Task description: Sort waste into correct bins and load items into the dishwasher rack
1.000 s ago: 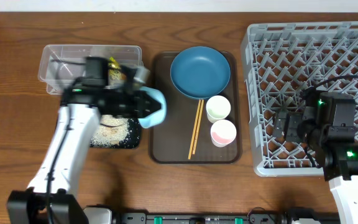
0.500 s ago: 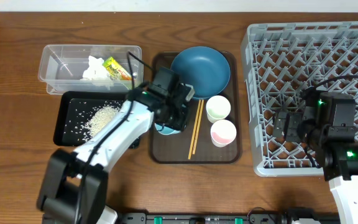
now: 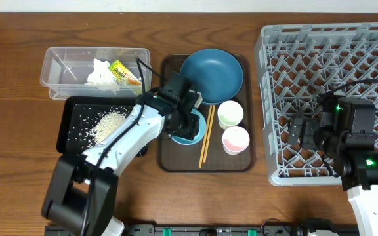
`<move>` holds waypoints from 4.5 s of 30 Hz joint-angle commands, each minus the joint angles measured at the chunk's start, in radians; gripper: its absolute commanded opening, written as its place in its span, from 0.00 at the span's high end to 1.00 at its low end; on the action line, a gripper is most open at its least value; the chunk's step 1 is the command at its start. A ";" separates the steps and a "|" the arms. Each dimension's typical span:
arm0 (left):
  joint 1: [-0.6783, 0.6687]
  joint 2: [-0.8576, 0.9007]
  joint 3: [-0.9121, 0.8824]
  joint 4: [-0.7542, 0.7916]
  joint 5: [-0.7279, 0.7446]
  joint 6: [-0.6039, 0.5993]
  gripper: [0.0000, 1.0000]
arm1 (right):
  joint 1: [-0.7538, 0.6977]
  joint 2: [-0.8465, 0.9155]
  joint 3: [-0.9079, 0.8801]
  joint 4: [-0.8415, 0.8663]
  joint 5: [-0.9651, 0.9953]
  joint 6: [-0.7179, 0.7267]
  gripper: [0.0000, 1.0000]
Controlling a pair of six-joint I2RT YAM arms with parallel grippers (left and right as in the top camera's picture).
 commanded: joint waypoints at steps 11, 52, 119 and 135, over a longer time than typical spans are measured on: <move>-0.142 -0.081 0.031 0.101 0.030 -0.058 0.51 | 0.010 -0.003 0.019 -0.001 0.000 0.011 0.01; -0.010 -0.234 0.029 0.119 0.059 -0.271 0.94 | 0.010 0.013 0.019 0.041 0.045 0.055 0.01; 0.095 0.037 0.029 0.527 1.035 -0.357 0.94 | 0.120 0.393 0.019 0.465 -1.252 -0.512 0.30; 0.095 0.037 0.029 0.527 1.035 -0.357 0.94 | 0.111 0.393 0.019 0.522 -1.253 -0.504 0.35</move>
